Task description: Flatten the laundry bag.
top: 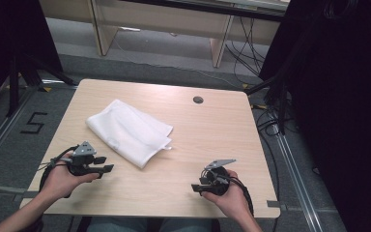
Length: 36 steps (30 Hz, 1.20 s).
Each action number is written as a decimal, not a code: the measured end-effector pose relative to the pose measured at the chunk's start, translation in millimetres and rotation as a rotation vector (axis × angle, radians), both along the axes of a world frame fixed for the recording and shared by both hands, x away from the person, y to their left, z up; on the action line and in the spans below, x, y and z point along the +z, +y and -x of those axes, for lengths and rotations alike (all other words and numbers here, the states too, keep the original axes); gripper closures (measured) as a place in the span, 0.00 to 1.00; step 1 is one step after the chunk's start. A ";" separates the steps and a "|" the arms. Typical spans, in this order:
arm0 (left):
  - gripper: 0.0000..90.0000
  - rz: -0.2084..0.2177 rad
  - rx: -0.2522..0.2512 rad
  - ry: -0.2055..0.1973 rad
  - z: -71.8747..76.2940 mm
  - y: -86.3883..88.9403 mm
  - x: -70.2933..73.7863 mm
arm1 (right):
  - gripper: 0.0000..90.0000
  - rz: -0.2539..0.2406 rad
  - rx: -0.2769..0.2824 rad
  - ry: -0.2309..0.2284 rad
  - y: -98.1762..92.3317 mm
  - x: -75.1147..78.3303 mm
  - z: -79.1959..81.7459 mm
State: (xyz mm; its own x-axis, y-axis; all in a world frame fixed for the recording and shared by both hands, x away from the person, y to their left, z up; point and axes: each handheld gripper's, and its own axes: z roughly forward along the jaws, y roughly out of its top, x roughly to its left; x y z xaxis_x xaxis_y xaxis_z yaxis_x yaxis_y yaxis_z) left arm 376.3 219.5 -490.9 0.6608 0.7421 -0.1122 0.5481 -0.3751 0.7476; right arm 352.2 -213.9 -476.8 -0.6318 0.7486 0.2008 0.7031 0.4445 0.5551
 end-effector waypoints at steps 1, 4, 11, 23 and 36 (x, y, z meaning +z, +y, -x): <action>0.61 0.000 0.000 0.000 0.0 0.0 0.0 | 0.64 0.003 0.011 -0.003 0.1 0.2 -0.1; 0.65 -0.010 -0.002 0.019 -3.4 -4.2 -2.5 | 0.68 0.014 0.026 -0.012 1.1 1.0 0.8; 0.87 -0.062 -0.048 0.023 -8.9 -13.5 2.1 | 0.89 0.068 0.039 -0.019 5.5 5.9 5.7; 0.99 -0.078 -0.089 0.010 -25.4 -46.6 9.1 | 0.97 0.116 0.060 -0.068 16.2 12.8 12.7; 0.99 -0.107 -0.053 0.023 -50.9 -81.9 -8.3 | 0.92 0.083 0.063 -0.077 16.0 9.0 10.4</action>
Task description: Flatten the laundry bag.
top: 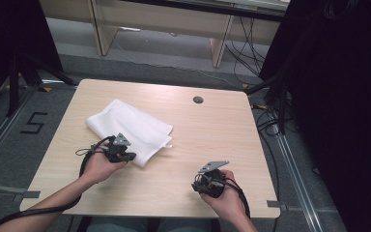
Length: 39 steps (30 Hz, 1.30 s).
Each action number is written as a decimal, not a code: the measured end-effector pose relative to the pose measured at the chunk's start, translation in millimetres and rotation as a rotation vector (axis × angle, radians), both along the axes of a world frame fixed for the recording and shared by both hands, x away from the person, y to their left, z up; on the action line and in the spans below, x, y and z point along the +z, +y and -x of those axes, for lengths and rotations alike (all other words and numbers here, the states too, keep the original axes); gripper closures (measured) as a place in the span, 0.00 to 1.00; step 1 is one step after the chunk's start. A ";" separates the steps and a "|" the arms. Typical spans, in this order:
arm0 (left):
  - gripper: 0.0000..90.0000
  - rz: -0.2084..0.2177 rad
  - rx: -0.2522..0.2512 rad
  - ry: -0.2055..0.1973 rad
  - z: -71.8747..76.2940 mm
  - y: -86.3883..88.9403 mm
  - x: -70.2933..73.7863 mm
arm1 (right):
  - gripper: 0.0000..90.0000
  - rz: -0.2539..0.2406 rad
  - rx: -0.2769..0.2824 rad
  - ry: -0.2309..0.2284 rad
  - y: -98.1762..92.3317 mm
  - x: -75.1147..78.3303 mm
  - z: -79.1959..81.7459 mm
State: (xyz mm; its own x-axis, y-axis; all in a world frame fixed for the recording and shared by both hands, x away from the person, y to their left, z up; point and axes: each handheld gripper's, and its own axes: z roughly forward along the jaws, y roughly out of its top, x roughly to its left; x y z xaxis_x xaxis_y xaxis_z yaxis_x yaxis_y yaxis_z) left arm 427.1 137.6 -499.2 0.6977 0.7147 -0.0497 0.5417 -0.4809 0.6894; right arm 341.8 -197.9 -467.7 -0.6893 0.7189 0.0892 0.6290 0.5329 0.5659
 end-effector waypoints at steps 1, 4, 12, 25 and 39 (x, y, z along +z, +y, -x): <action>0.99 -0.011 -0.008 -0.001 -1.4 -1.8 -1.0 | 0.92 0.014 -0.008 0.027 0.9 2.1 1.4; 0.99 -0.014 -0.010 0.000 -2.6 -8.6 -3.2 | 0.92 0.014 -0.003 0.023 1.9 2.9 1.8; 0.99 -0.007 -0.055 0.001 -0.1 -36.7 -7.2 | 0.91 0.013 -0.002 0.011 1.2 2.6 0.8; 0.87 0.054 -0.092 -0.079 16.4 -13.5 34.8 | 0.80 -0.012 -0.027 -0.021 -5.4 6.4 -2.5; 0.50 0.090 0.327 -0.086 -23.7 112.1 33.3 | 0.61 -0.084 -0.076 -0.049 42.7 17.8 -63.3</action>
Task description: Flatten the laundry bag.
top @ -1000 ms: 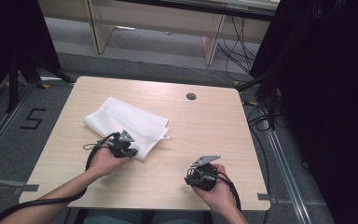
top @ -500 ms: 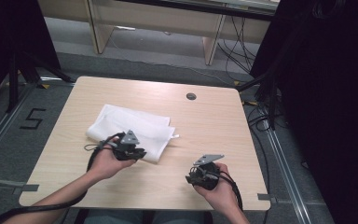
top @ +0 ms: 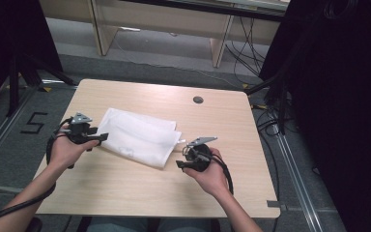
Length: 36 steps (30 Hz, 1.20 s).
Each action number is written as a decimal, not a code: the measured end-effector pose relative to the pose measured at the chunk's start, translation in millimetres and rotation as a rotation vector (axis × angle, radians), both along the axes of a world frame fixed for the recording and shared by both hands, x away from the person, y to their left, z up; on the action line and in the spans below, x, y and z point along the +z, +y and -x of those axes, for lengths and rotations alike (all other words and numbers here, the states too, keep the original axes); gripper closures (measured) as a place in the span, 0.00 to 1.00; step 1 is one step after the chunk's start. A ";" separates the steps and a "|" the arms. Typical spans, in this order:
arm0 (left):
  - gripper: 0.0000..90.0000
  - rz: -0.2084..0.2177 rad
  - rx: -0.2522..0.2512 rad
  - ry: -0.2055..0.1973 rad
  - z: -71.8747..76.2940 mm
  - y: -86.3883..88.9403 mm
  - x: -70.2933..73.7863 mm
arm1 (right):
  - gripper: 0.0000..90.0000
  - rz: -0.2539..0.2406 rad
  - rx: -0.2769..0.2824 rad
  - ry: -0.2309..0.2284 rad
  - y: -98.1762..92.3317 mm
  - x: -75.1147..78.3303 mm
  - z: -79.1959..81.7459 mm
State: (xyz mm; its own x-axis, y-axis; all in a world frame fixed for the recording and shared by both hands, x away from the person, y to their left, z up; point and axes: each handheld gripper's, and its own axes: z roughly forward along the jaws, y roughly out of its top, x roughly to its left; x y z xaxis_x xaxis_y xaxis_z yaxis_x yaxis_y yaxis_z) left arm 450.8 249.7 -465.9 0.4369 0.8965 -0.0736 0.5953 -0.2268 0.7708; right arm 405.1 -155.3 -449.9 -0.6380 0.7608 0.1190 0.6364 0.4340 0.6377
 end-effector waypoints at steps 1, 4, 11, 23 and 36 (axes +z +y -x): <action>0.49 0.000 0.000 0.000 0.0 0.0 0.0 | 0.61 0.000 0.000 0.000 0.0 0.0 0.0; 0.47 0.033 0.038 0.020 -5.7 9.8 -6.6 | 0.59 -0.008 -0.018 0.042 16.9 -1.9 -12.9; 0.51 0.039 0.045 0.066 -15.9 11.6 -23.8 | 0.55 -0.005 -0.050 0.116 41.3 -14.2 -30.0; 0.85 -0.057 -0.073 0.139 -9.6 -10.6 -29.1 | 0.94 0.033 -0.063 0.124 30.9 -20.4 -40.2; 0.87 -0.144 -0.329 0.168 19.7 -90.0 -26.9 | 0.92 0.067 -0.148 0.123 -49.0 -17.4 -9.7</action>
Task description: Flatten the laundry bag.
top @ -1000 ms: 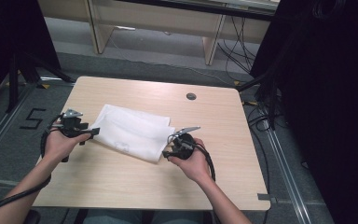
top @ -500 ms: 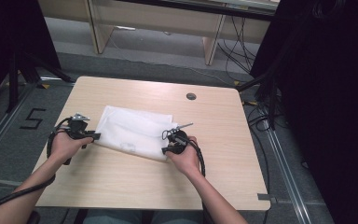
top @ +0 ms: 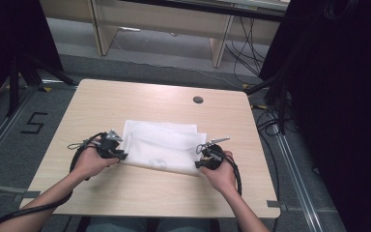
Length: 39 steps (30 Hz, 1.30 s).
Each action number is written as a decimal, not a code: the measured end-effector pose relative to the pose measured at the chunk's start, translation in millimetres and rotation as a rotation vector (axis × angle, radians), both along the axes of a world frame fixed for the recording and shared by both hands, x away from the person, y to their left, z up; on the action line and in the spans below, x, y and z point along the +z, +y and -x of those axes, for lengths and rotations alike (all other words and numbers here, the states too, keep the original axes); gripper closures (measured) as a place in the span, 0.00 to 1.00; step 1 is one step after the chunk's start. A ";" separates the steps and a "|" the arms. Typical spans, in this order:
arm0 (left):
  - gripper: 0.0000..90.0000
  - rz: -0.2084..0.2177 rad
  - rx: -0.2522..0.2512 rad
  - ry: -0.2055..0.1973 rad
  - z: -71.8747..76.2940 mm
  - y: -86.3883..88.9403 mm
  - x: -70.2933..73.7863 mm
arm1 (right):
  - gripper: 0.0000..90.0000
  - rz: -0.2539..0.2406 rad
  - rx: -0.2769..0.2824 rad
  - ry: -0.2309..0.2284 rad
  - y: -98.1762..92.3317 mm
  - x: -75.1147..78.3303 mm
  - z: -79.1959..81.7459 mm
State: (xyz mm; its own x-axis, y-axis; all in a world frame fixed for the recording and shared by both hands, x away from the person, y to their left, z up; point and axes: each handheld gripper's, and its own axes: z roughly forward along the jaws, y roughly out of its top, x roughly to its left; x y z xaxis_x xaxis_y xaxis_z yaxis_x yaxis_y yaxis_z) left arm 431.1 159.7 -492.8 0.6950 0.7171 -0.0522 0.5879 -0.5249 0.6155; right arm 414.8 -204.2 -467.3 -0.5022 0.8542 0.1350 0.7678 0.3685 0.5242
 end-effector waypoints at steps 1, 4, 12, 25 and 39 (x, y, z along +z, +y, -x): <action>0.87 0.004 -0.012 -0.004 3.2 -4.3 -0.9 | 0.91 0.002 0.003 -0.007 -5.3 -0.7 2.0; 0.87 0.003 -0.037 -0.001 10.1 -11.5 -0.4 | 0.89 0.000 -0.021 0.005 -17.2 0.3 8.8; 0.87 -0.019 -0.080 0.006 18.5 -13.1 0.4 | 0.77 -0.008 -0.060 -0.072 -31.2 10.8 14.2; 0.63 0.048 -0.028 -0.081 21.6 -3.9 16.1 | 0.56 -0.030 -0.047 -0.140 -16.4 36.5 -25.4; 0.65 0.070 -0.239 -0.142 28.8 -46.6 5.2 | 0.51 0.098 0.091 -0.094 48.8 6.7 -101.6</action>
State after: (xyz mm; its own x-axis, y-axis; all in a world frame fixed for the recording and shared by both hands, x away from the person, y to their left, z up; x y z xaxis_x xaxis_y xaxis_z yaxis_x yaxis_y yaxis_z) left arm 402.4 113.2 -487.6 0.8480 0.5299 0.0147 0.3574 -0.5921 0.7223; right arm 516.4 -155.4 -460.6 -0.5846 0.8113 0.0021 0.6780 0.4871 0.5505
